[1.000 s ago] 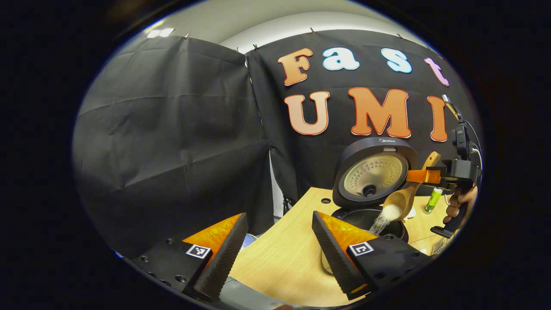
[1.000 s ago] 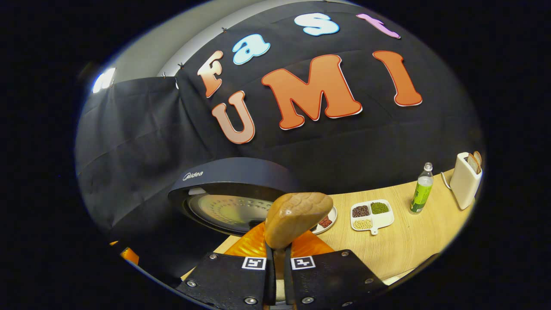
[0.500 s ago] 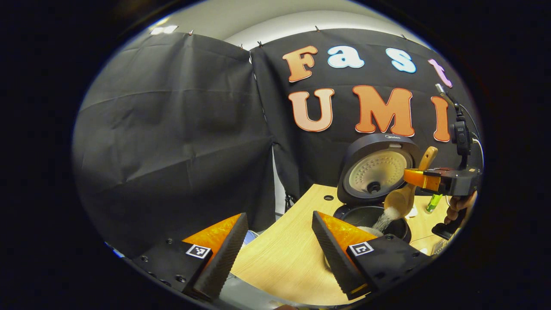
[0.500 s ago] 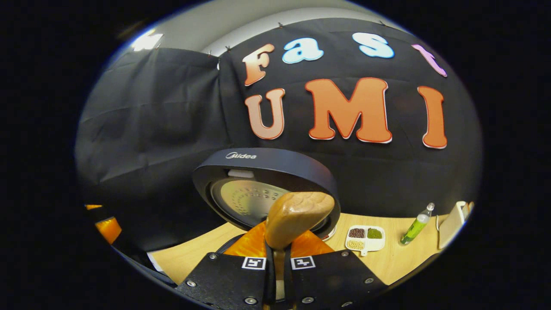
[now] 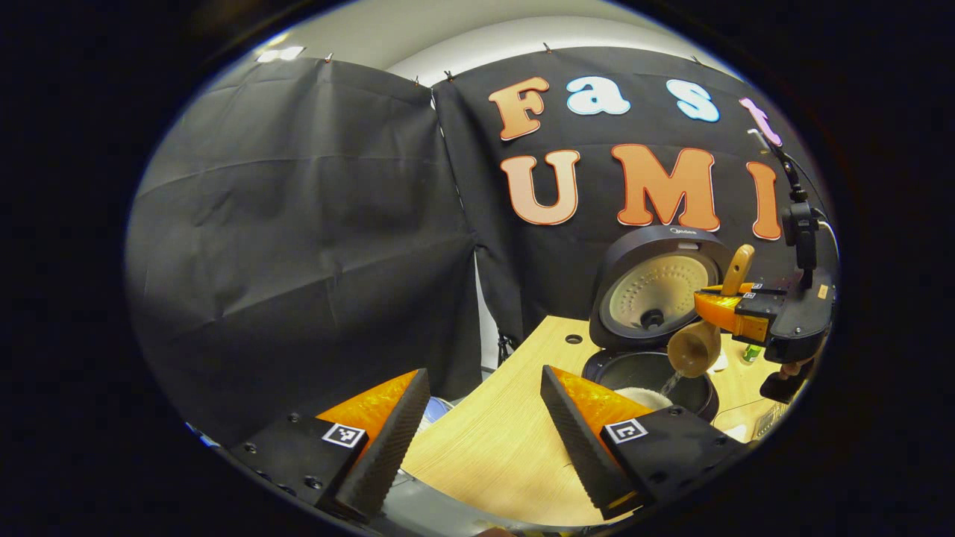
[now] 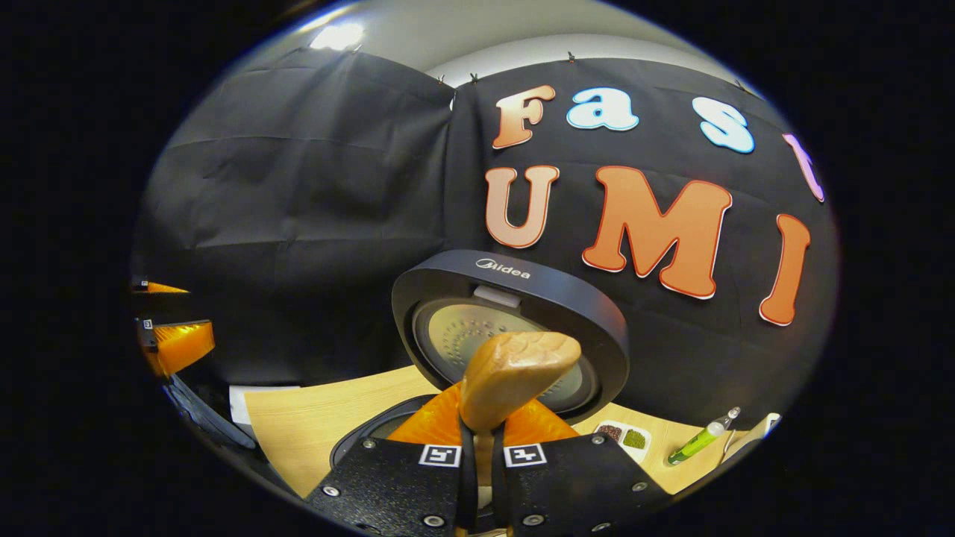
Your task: Close the left gripper, press the button to open the rice cooker; take a wooden spoon from the chopstick holder with the right hand, scoop a spoonful of rice and pour it into the rice cooker, then put the wooden spoon back into the chopstick holder.
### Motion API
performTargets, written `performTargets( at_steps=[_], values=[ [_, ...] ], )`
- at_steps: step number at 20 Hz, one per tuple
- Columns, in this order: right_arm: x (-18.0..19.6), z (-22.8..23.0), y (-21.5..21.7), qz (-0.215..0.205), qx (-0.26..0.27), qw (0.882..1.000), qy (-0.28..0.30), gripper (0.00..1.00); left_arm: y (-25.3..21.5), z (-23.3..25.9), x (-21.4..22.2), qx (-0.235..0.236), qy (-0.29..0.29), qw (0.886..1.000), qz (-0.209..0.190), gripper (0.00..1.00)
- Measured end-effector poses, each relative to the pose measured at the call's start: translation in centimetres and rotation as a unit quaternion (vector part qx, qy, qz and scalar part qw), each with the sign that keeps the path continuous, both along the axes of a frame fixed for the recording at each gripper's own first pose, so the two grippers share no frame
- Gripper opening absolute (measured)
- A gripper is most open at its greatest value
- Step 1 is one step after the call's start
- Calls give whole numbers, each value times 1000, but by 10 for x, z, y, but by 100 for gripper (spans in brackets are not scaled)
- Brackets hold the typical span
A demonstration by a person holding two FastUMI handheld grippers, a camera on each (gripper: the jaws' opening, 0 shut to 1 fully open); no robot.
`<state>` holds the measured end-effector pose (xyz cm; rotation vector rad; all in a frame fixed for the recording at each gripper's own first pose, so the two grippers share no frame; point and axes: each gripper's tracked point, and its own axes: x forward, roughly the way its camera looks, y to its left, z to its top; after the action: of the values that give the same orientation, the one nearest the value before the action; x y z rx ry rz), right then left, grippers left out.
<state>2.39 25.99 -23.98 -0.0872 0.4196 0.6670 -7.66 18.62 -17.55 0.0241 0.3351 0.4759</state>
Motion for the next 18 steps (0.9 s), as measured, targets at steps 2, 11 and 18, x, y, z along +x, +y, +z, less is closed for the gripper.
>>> performTargets(
  at_steps=[2, 11, 18],
  values=[
    [-4, 2, -4, -11, 36, 999, 34, 7, -3, 1, 1, 0, 0, 1000, -6, 94],
    [13, 12, -124, -150, 129, 974, 114, 7, -49, 0, 31, -20, 8, 998, -58, 94],
    [-4, -16, -245, -264, 106, 950, 127, 7, -92, 0, 56, -40, 16, 994, -96, 94]
  ],
)
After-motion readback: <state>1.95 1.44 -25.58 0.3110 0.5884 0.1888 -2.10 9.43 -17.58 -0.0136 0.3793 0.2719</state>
